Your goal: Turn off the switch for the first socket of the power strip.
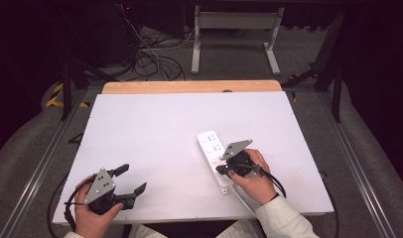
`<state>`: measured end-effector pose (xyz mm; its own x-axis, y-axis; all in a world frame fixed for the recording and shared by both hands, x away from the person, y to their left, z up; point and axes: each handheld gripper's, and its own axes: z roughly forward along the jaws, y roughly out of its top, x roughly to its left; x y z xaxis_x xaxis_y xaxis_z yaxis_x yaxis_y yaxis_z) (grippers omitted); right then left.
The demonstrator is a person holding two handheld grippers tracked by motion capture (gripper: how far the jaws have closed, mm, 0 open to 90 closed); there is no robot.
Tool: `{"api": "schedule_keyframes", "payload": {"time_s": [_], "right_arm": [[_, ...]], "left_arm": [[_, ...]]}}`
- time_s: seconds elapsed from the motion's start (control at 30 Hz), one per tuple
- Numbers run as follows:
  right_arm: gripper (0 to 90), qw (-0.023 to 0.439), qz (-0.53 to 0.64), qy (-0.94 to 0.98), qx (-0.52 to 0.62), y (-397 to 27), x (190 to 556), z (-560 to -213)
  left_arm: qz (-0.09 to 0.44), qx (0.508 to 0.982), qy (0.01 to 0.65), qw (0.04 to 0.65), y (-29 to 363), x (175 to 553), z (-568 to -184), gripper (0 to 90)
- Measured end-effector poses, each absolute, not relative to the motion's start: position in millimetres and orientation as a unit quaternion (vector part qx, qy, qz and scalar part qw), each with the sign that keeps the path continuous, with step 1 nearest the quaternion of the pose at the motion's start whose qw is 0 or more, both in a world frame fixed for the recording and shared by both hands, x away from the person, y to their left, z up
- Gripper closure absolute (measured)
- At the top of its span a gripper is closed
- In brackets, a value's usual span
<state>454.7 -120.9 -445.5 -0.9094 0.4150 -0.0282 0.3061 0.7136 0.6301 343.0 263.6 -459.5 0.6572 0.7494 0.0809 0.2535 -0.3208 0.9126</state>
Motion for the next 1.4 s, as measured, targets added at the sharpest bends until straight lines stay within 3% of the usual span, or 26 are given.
{"api": "schedule_keyframes", "payload": {"time_s": [0.53, 1.4], "right_arm": [[90.0, 0.107, 0.313, 0.925, 0.187, -117.3, 449.9, -448.4], [90.0, 0.102, 0.319, 0.921, 0.200, -118.9, 449.6, -450.5]], "left_arm": [[0.255, 0.772, 0.326, 0.483, 262.8, 342.5, -459.7, 19.3], [0.256, 0.772, 0.326, 0.483, 262.4, 341.7, -459.1, 19.2]]}}
